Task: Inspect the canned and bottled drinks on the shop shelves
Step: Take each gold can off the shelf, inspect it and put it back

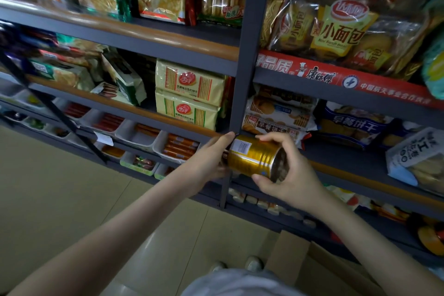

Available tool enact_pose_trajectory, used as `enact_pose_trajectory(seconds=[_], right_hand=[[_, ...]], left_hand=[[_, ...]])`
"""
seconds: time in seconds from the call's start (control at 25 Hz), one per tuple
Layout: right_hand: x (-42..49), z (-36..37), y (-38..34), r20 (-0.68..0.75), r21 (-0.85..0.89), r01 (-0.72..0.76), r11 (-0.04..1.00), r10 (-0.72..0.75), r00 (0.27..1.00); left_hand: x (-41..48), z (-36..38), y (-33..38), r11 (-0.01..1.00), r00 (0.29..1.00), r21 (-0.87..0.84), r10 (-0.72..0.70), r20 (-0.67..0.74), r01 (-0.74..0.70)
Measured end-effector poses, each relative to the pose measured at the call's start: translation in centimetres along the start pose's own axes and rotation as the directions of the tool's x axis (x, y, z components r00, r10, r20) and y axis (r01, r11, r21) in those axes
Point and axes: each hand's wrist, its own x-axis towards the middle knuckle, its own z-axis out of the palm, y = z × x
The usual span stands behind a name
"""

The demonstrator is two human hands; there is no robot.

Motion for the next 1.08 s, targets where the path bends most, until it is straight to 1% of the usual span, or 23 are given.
enact_pose_trajectory(seconds=[0.04,0.08,0.12,0.16,0.2,0.24,0.28,0.32,0.4,0.44,0.48,0.56,0.64,0.68,0.72,0.76,0.8,0.88,0.92,0.96,1.0,1.08], right_hand=[[0.3,-0.9,-0.6,0.013,0.021,-0.016,1.0,0.016,1.0],[0.8,-1.9,-1.3,0.022,0.044,-0.016,0.999,0.015,1.0],[1.2,-3.0,-2.2,0.023,0.067,-0.008,0.998,0.006,1.0],[1.8,-4.1,-3.1,0.015,0.085,0.001,0.996,-0.002,1.0],[2.3,-5.4,-4.1,0.002,0.09,0.01,0.996,-0.01,1.0],[2.7,-6.7,-5.2,-0.012,0.085,0.024,0.996,-0.023,1.0],[3.2,-8.1,-6.2,-0.027,0.075,0.041,0.996,-0.039,0.999],[3.5,-9.5,-7.1,-0.04,0.064,0.057,0.996,-0.055,0.998],[3.7,-12.0,-9.1,-0.076,0.032,0.084,0.996,-0.082,0.994],[3.7,-13.1,-10.1,-0.104,0.004,0.104,0.995,-0.103,0.989],[3.7,-14.2,-11.2,-0.134,-0.038,0.127,0.991,-0.131,0.982],[4.0,-16.2,-13.4,-0.203,-0.149,0.168,0.974,-0.197,0.959],[4.4,-18.1,-15.9,-0.268,-0.249,0.224,0.942,-0.289,0.919],[4.7,-19.1,-17.2,-0.289,-0.273,0.25,0.929,-0.327,0.9],[4.9,-20.2,-18.4,-0.303,-0.301,0.275,0.913,-0.365,0.881],[5.1,-21.4,-19.7,-0.318,-0.341,0.294,0.893,-0.404,0.858],[5.4,-22.6,-21.1,-0.335,-0.388,0.303,0.871,-0.439,0.834],[6.1,-25.3,-23.7,-0.38,-0.445,0.299,0.844,-0.48,0.791],[6.6,-26.5,-24.8,-0.402,-0.465,0.292,0.836,-0.493,0.772],[7.3,-27.9,-26.0,-0.422,-0.487,0.274,0.829,-0.498,0.757],[8.3,-29.2,-27.0,-0.438,-0.502,0.244,0.83,-0.487,0.756],[10.7,-31.6,-28.5,-0.46,-0.533,0.153,0.832,-0.437,0.773]], left_hand=[[-0.1,-0.5,0.6,0.964,0.979,0.171,0.203,0.028,-0.205],[-0.3,-1.0,1.5,0.833,0.897,0.333,0.414,0.157,-0.442],[-0.6,-1.1,2.7,0.618,0.78,0.478,0.536,0.324,-0.624],[-0.6,-0.9,3.8,0.348,0.665,0.597,0.586,0.463,-0.723],[-0.5,-0.5,5.0,0.106,0.572,0.66,0.612,0.547,-0.744],[-0.4,0.1,6.2,-0.041,0.514,0.694,0.64,0.571,-0.719],[-0.5,1.0,7.6,-0.093,0.485,0.72,0.679,0.551,-0.688],[-0.6,1.8,9.0,-0.081,0.465,0.73,0.722,0.513,-0.679],[-1.2,3.4,11.4,-0.001,0.43,0.696,0.785,0.445,-0.718],[-1.4,4.0,12.7,0.023,0.419,0.669,0.795,0.438,-0.743],[-1.6,4.7,14.2,0.026,0.4,0.644,0.802,0.443,-0.765],[-2.2,6.0,17.2,-0.016,0.348,0.598,0.801,0.487,-0.801],[-2.8,7.1,20.3,-0.074,0.296,0.559,0.787,0.541,-0.826],[-3.1,7.4,21.7,-0.117,0.268,0.554,0.78,0.565,-0.824],[-3.4,7.6,23.0,-0.184,0.225,0.559,0.781,0.582,-0.808],[-3.6,7.7,24.5,-0.276,0.15,0.571,0.796,0.587,-0.773],[-3.7,7.5,26.0,-0.373,0.049,0.59,0.816,0.576,-0.716],[-3.6,7.3,29.0,-0.546,-0.179,0.65,0.82,0.544,-0.529],[-3.4,7.2,30.3,-0.6,-0.268,0.686,0.8,0.537,-0.412],[-3.0,7.2,31.7,-0.626,-0.324,0.719,0.776,0.541,-0.302],[-2.5,7.2,32.9,-0.636,-0.347,0.742,0.759,0.551,-0.212],[-1.3,7.1,34.9,-0.636,-0.342,0.766,0.743,0.575,-0.095]])
